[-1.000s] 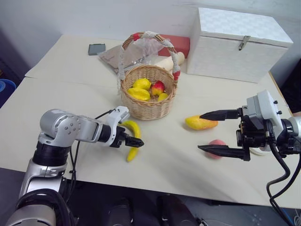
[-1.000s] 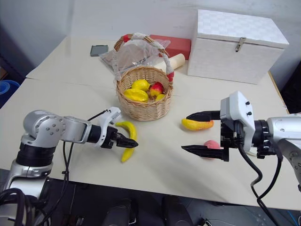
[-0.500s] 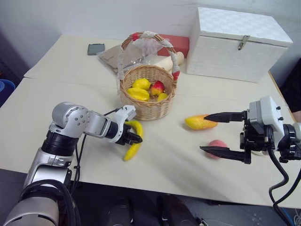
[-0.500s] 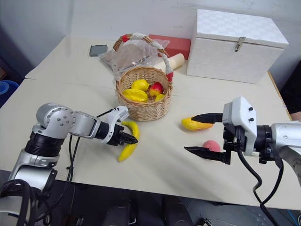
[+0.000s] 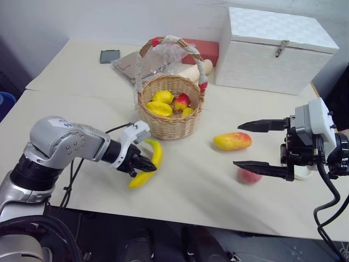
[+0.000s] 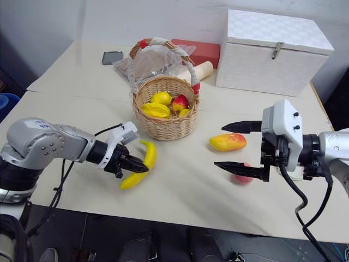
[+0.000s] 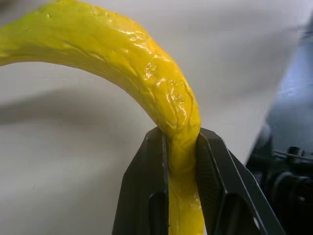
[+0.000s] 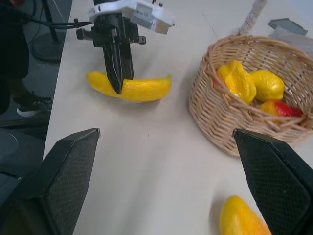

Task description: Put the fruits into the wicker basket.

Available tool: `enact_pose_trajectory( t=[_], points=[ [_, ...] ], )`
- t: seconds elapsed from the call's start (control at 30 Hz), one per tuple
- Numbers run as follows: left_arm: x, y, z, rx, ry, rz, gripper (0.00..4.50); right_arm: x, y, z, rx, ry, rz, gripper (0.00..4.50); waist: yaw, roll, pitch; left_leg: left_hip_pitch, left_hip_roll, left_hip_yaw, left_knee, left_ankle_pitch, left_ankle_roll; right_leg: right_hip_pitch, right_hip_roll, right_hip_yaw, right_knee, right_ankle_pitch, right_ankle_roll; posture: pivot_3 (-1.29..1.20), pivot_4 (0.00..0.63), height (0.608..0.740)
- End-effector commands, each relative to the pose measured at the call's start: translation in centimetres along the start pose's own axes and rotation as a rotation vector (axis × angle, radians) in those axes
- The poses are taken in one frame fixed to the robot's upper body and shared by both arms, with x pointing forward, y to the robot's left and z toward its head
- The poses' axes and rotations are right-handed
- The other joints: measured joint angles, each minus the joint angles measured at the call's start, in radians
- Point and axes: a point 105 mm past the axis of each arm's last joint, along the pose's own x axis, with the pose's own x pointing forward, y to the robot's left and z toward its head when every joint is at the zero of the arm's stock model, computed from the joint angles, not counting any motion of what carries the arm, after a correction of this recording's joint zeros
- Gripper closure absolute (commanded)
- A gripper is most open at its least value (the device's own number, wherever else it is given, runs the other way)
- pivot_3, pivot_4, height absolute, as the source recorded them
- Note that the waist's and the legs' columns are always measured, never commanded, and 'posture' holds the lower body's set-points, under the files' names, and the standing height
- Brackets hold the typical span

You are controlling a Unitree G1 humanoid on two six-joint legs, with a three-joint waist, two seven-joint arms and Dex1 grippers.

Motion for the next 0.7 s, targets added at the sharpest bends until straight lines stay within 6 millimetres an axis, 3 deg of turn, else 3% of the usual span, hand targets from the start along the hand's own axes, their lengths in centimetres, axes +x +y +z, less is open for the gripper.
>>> enact_pose_trajectory(
  t=[0.03, 0.1, 0.27, 0.47, 0.57, 0.7],
  points=[
    [-3.0, -1.6, 4.5, 0.129, -0.149, -0.054, 4.03, -0.2, -0.2, 0.7, -0.02, -0.004, 0.006, 0.0, 0.001, 0.0, 0.0, -0.001, 0.0, 0.0, 0.0, -0.001, 0.001, 0.0, 0.0, 0.0, 0.0, 0.0, 0.0, 0.0, 0.15, 0.74],
    [-4.1, -1.6, 6.5, 0.157, -0.205, -0.049, 4.03, -0.2, -0.3, 0.9, -0.02, -0.009, 0.008, 0.0, 0.0, 0.0, 0.0, -0.004, 0.0, 0.0, 0.001, -0.001, 0.001, -0.003, 0.0, 0.0, -0.001, 0.0, 0.0, 0.0, 0.15, 0.74],
    [-5.5, 0.6, 11.6, 0.244, -0.346, 0.107, 4.03, -0.1, -0.5, 0.8, -0.02, -0.007, 0.003, 0.0, 0.001, 0.0, 0.0, -0.009, 0.0, 0.0, 0.004, -0.001, 0.002, -0.008, 0.001, -0.001, 0.001, 0.0, 0.002, 0.0, 0.15, 0.74],
    [-3.4, 3.3, 15.3, 0.237, -0.408, 0.213, 4.03, 0.4, -0.5, 0.7, -0.018, -0.023, 0.0, 0.0, 0.002, 0.0, 0.0, -0.015, 0.0, 0.001, 0.005, -0.001, 0.001, -0.015, 0.001, 0.0, 0.004, 0.0, 0.002, 0.0, 0.15, 0.74],
    [-1.6, 4.6, 15.8, 0.205, -0.381, 0.25, 4.03, 0.8, -0.5, 1.0, -0.027, -0.035, -0.007, 0.0, 0.001, 0.0, 0.0, -0.015, 0.0, 0.001, 0.005, 0.0, 0.001, -0.015, 0.001, 0.001, 0.004, 0.0, 0.002, 0.0, 0.15, 0.74],
    [-1.0, 5.5, 15.6, 0.164, -0.351, 0.279, 2.68, 0.8, -0.6, 1.5, -0.031, -0.046, -0.013, 0.0, -0.004, 0.0, 0.0, -0.015, 0.0, 0.002, 0.005, 0.0, 0.0, -0.017, 0.002, 0.002, 0.006, 0.0, 0.002, 0.0, 0.15, 0.74]
  ],
)
